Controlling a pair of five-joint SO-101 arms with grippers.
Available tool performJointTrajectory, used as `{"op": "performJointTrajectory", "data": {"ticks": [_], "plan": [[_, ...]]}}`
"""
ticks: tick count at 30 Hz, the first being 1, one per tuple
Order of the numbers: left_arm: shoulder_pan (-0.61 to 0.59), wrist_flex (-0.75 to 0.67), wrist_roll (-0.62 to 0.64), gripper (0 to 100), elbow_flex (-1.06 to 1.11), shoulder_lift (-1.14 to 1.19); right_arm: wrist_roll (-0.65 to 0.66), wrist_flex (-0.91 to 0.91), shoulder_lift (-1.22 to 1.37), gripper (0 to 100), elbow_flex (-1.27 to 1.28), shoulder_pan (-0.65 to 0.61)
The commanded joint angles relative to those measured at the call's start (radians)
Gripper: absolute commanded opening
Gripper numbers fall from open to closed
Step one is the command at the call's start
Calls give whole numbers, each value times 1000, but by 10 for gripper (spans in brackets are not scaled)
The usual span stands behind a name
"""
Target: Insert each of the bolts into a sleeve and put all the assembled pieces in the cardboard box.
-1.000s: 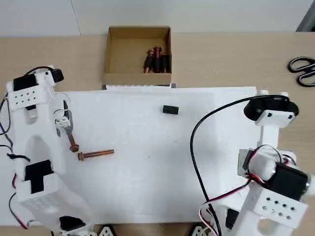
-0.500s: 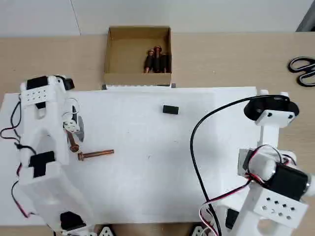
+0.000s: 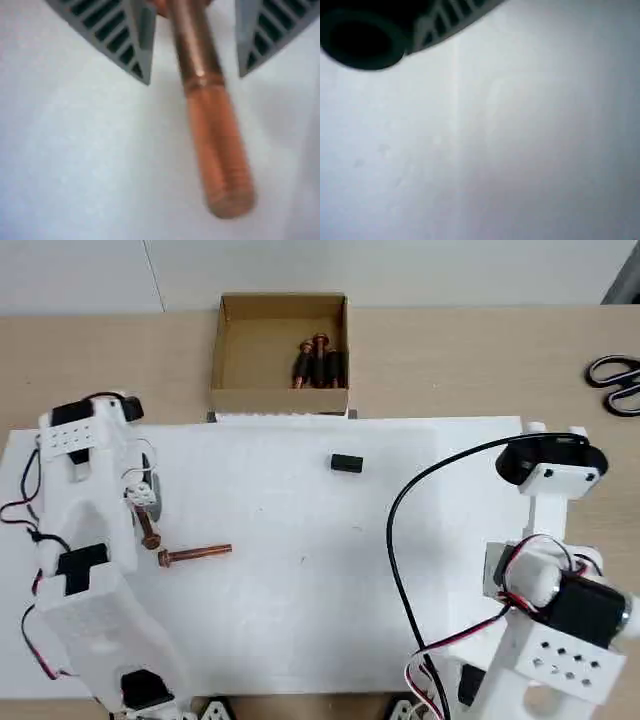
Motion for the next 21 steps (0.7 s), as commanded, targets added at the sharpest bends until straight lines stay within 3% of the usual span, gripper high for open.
{"op": "performJointTrajectory", "data": {"ticks": [1, 7, 11, 13, 21], "plan": [[-6, -18, -6, 104, -5, -5, -11, -18, -13, 7, -3, 12], [-5, -14, -6, 98, -5, 86, -11, -18, -12, 7, -3, 12], [-2, -14, -6, 6, -5, 149, -5, -18, -12, 7, -3, 12], [0, -9, -5, 6, -5, 161, -5, -18, -13, 7, -3, 12], [6, 106, 17, 5, -53, 8, -5, -18, -10, 7, -3, 12]]}}
